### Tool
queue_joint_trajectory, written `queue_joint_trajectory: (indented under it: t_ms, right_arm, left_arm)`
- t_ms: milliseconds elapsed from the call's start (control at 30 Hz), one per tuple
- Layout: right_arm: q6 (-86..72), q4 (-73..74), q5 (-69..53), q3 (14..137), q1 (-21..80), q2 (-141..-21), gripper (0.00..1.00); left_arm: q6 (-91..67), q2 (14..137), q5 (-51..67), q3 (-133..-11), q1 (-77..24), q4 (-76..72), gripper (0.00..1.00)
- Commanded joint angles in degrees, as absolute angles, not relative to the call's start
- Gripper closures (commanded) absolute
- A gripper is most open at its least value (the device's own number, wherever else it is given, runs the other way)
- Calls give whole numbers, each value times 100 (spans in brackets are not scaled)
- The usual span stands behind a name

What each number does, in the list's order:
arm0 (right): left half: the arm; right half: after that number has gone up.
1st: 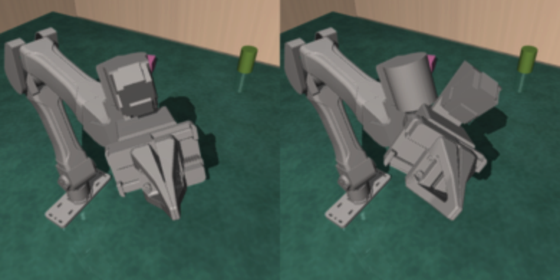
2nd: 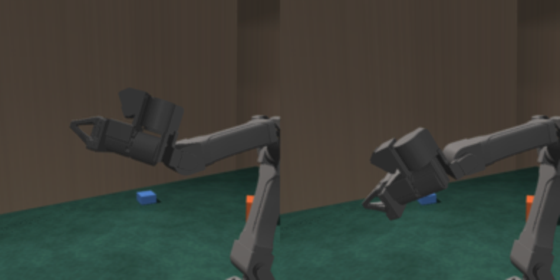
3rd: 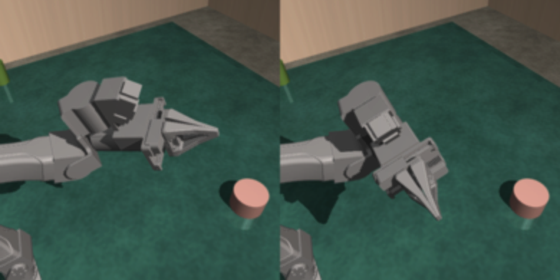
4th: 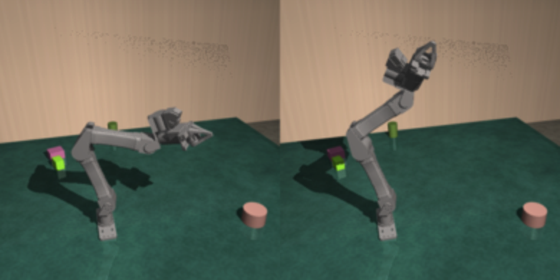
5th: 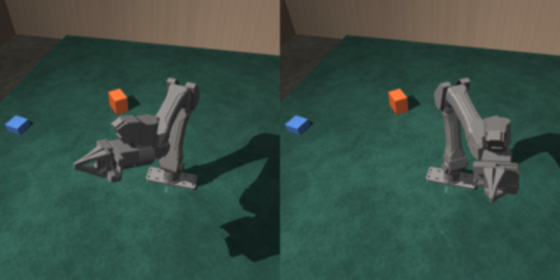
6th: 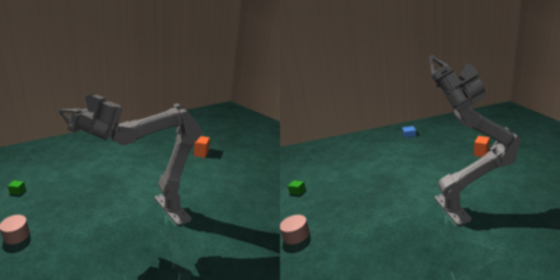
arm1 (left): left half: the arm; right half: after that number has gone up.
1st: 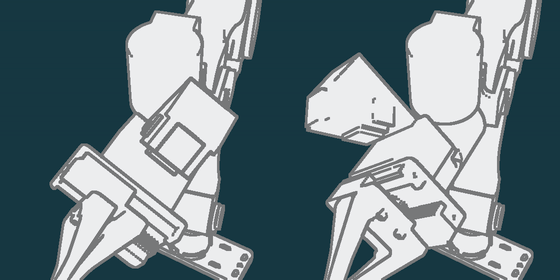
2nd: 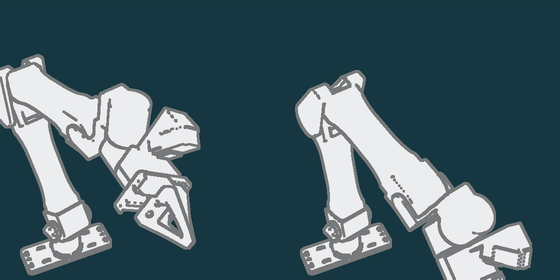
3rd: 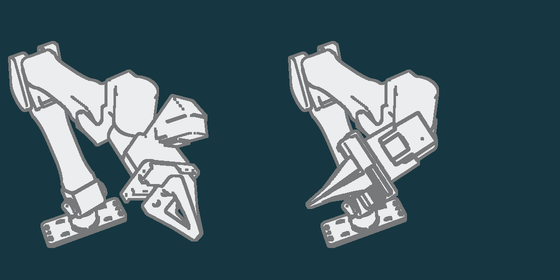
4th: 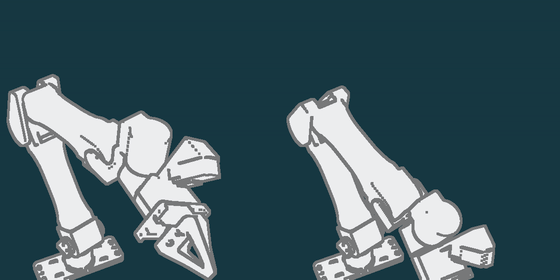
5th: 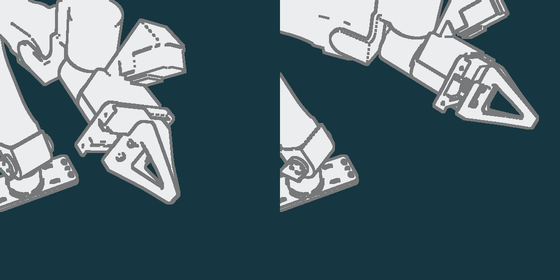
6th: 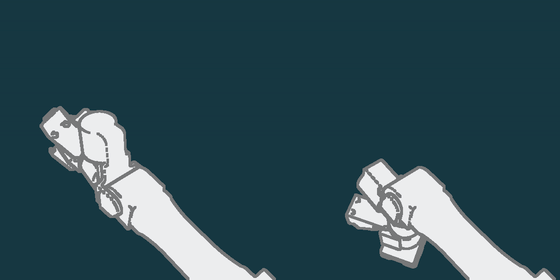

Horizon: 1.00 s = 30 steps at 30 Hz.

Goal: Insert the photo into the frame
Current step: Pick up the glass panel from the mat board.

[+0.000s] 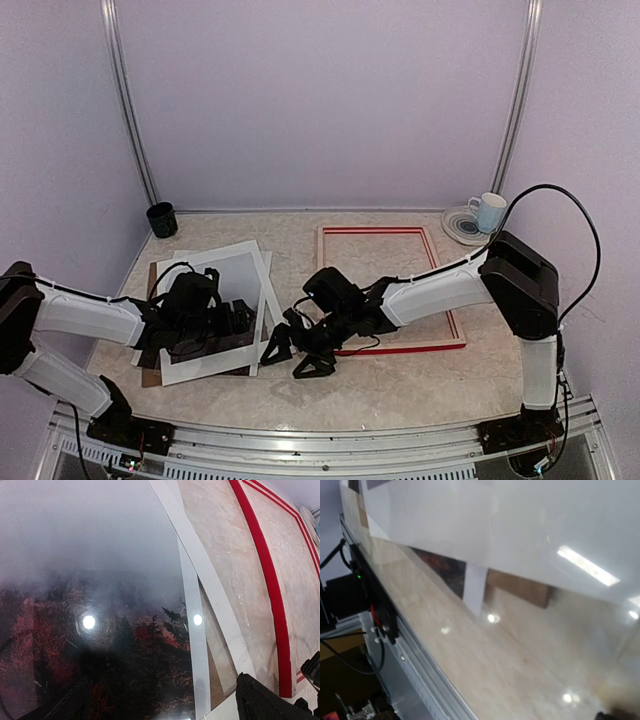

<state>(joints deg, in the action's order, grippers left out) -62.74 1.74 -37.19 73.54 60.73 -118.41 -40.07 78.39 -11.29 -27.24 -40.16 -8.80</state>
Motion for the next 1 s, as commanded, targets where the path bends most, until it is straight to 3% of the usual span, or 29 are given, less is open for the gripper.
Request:
queue_joint_trajectory:
  t_ms: [0,967]
  right_arm:
    - [-6575,-122,-3699,7443,6135,-11953,1]
    - [-7340,-1297,-3410,6941,6039,-11979,1]
  left_arm:
    - [-4102,8003,-1014,-2557,-4008,-1162,1]
    - [-4251,8527,-750,-2346,-4152,-1646,1]
